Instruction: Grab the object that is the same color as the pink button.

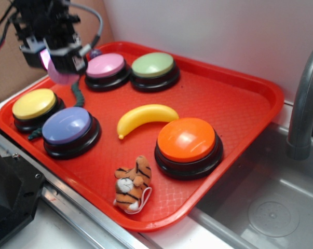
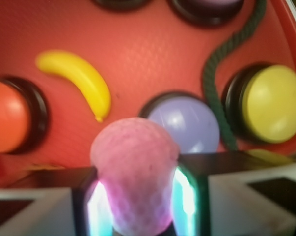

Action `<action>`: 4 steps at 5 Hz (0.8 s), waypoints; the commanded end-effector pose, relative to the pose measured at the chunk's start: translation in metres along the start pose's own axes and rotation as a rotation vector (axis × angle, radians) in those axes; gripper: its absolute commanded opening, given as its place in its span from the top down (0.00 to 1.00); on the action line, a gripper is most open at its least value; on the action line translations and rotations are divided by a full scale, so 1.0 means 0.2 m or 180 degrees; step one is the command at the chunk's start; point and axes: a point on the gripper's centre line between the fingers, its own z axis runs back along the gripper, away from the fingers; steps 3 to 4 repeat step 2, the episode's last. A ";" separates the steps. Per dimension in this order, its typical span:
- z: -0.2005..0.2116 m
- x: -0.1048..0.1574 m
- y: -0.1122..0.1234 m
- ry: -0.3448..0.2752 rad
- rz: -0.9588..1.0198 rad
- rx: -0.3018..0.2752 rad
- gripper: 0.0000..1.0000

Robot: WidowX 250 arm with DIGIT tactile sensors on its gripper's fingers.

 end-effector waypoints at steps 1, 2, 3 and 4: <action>0.16 0.16 0.07 -0.0318 -0.0113 -0.0045 1.00; 0.13 0.17 0.05 -0.0294 -0.0105 0.0126 1.00; 0.13 0.17 0.05 -0.0294 -0.0105 0.0126 1.00; 0.13 0.17 0.05 -0.0294 -0.0105 0.0126 1.00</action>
